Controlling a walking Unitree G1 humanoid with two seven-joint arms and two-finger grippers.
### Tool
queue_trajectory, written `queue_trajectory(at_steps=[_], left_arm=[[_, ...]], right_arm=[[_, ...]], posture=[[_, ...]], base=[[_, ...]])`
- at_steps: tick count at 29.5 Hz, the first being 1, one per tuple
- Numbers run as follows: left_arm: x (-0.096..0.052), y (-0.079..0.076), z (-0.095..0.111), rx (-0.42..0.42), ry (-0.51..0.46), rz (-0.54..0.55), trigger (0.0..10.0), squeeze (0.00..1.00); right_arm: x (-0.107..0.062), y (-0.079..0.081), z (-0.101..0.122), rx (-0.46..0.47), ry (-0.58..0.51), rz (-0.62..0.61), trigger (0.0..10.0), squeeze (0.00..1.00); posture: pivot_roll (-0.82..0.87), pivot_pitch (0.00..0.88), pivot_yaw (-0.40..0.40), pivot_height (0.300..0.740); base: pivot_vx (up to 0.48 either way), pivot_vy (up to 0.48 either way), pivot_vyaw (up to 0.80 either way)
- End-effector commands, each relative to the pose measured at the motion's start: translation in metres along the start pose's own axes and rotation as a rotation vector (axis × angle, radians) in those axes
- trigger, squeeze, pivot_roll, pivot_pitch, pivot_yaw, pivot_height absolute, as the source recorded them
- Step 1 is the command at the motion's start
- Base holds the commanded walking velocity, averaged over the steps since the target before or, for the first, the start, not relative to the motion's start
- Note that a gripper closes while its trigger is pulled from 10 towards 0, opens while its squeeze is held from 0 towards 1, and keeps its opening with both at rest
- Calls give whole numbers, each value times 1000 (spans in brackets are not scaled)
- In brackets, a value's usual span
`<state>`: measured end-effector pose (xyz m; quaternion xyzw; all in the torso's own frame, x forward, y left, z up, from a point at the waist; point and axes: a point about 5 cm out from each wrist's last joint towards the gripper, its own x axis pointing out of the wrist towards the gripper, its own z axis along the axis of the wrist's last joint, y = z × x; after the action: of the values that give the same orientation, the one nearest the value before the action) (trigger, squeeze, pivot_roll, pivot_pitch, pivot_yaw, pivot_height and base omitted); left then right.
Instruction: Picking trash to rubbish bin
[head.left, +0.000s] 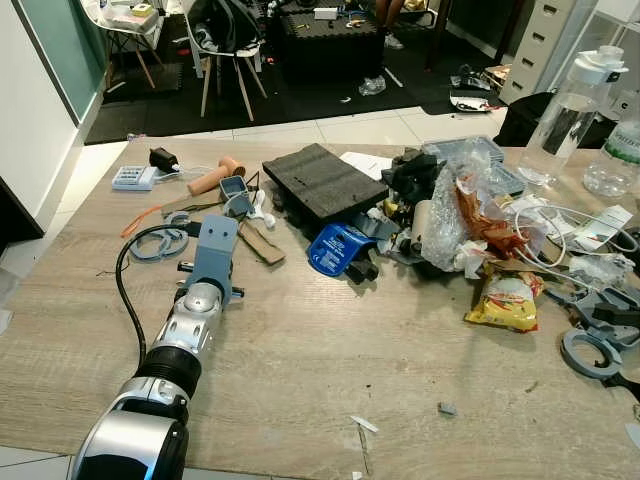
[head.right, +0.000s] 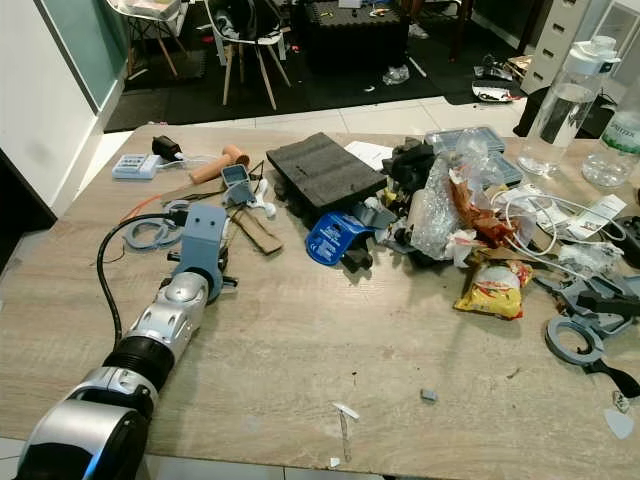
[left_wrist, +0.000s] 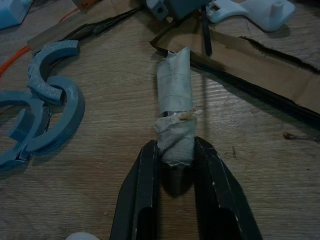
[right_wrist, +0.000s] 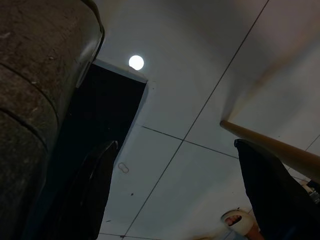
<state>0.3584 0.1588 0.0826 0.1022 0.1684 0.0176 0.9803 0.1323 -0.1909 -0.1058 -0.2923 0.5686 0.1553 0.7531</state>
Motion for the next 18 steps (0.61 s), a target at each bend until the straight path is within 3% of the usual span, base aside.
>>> queue_trajectory(at_steps=[1,6,10,11,14,15,16,17,18], left_arm=[[-3,10,-26,-5,101,27,0,0],[-2,21,-23,-54,74,44,0,0],[-5,22,18,-342,-187,-129,0,0],[-5,22,18,-342,-187,-129,0,0],[-27,18,59,-637,-437,-483,0,0],[-27,18,59,-637,-437,-483,0,0],[-37,17,67,-694,-486,-597,431,0],[-50,15,71,-696,-530,-725,7373,0],[-50,15,71,-696,-530,-725,7373,0]], right_arm=[[0,17,4,3,-11,57,10000,0],[0,18,4,-1,-12,57,10000,0],[0,18,4,-10,-13,57,10000,0],[0,18,4,-10,-13,57,10000,0],[0,18,4,-20,-14,58,10000,0],[0,18,4,-20,-14,58,10000,0],[0,18,4,-21,-14,59,10000,0],[0,18,4,-23,-14,59,10000,0],[0,18,4,-23,-14,59,10000,0]], posture=[[-81,36,61,740],[-69,37,57,740],[-57,40,53,740],[-57,40,53,740],[-57,40,53,740],[-57,40,53,740],[-57,40,53,740],[-49,46,46,740],[-49,46,46,740]], base=[[0,0,0],[0,0,0],[0,0,0],[0,0,0],[0,0,0],[0,0,0],[0,0,0],[0,0,0],[0,0,0]])
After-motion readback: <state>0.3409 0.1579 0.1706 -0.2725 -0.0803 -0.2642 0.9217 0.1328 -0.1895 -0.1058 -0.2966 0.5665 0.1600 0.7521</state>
